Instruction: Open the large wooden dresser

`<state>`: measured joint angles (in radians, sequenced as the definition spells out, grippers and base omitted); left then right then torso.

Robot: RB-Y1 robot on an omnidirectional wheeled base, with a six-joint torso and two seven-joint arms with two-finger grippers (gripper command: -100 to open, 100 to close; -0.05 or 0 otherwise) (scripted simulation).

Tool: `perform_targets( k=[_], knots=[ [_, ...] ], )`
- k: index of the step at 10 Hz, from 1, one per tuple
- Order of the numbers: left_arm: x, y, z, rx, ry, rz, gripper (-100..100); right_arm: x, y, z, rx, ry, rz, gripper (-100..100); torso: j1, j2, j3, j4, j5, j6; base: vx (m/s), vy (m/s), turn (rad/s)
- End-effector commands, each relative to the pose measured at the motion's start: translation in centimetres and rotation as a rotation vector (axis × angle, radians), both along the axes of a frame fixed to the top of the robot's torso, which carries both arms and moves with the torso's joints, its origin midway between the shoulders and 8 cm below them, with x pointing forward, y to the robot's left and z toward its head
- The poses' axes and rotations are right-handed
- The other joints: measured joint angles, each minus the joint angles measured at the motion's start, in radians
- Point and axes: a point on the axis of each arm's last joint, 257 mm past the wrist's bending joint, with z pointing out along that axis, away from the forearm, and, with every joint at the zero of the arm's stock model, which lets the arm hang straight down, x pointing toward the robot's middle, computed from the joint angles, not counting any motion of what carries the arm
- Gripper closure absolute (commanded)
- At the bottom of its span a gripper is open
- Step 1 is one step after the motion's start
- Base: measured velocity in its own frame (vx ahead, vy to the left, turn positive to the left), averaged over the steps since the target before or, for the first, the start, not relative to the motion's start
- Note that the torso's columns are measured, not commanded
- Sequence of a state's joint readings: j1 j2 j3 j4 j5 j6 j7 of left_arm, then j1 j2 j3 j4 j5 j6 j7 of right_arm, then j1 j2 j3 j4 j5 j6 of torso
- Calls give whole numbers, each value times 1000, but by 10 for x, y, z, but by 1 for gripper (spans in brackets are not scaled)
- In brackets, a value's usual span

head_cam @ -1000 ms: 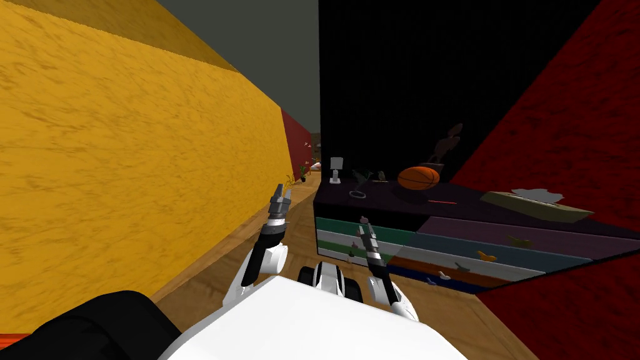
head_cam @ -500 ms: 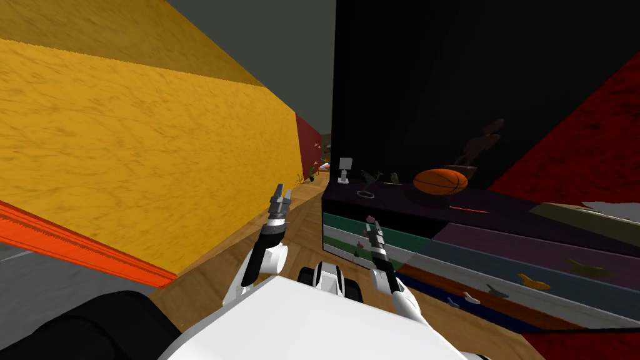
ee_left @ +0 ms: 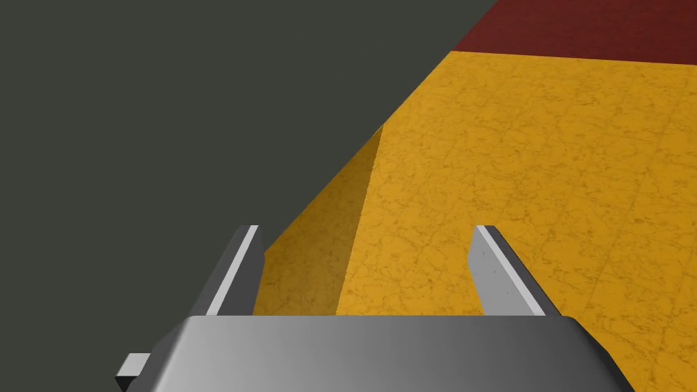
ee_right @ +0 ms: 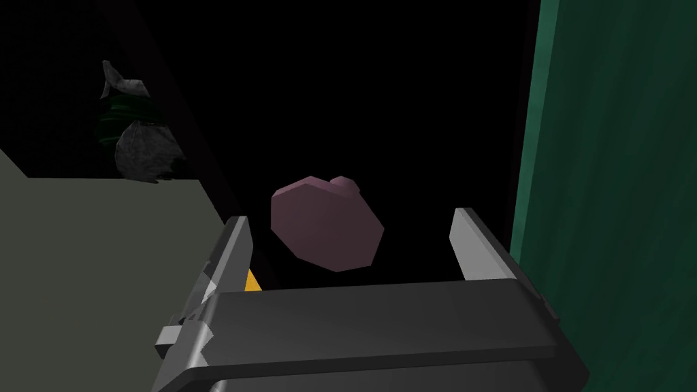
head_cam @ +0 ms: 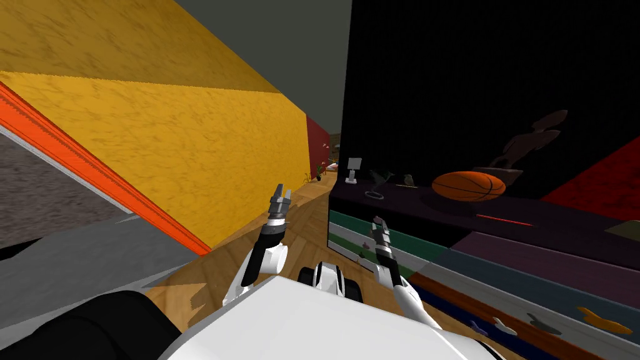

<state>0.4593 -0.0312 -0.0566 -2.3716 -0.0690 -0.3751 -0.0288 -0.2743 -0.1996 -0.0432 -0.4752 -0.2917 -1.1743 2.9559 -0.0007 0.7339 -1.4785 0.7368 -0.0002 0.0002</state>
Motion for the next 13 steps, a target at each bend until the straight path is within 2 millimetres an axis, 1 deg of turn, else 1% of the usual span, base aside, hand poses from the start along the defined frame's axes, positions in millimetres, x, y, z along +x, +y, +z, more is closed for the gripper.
perform_targets(
  k=[1, 2, 6, 7, 8, 10, 11, 12, 13],
  knots=[
    [0, 0, 0, 0, 0, 0, 0, -5, 24, -4, -10, 3, 61, 100, 0, -1, -1, 0, 0, 1, 85, 3, -325],
    [0, 0, 0, 0, 0, 0, 0, -8, 38, -6, -13, 4, 94, 100, 1, 3, 1, 4, 4, 3, 140, 23, -323],
    [0, 0, 0, 0, 0, 0, 0, -26, 96, -13, -13, 4, 225, 100, -3, 7, 4, 3, 1, 2, 126, 14, -346],
    [0, 0, 0, 0, 0, 0, 0, -26, 96, -13, -13, 4, 225, 100, -1, 6, 4, 2, 0, 0, 69, 2, -89],
    [0, 0, 0, 0, 0, 0, 0, -33, 110, -16, -10, 10, 257, 100, 0, 7, 4, 2, 0, -1, 57, -3, -191],
    [0, 0, 0, 0, 0, 0, 0, -45, 141, -15, 1, 2, 323, 100, 1, 4, 3, 1, 0, 0, 87, 11, -362],
    [0, 0, 0, 0, 0, 0, 0, -43, 131, -14, -2, 5, 302, 100, 2, 2, 1, 1, 0, -1, 45, 14, -50],
    [0, 0, 0, 0, 0, 0, 0, -44, 133, -15, 28, 5, 316, -100, 1, 5, 3, 1, 0, -1, 8, 4, 9],
    [0, 0, 0, 0, 0, 0, 0, -44, 132, -17, 57, 9, 326, -100, 0, 7, 4, 2, 0, 0, 2, 7, -14]
  ],
)
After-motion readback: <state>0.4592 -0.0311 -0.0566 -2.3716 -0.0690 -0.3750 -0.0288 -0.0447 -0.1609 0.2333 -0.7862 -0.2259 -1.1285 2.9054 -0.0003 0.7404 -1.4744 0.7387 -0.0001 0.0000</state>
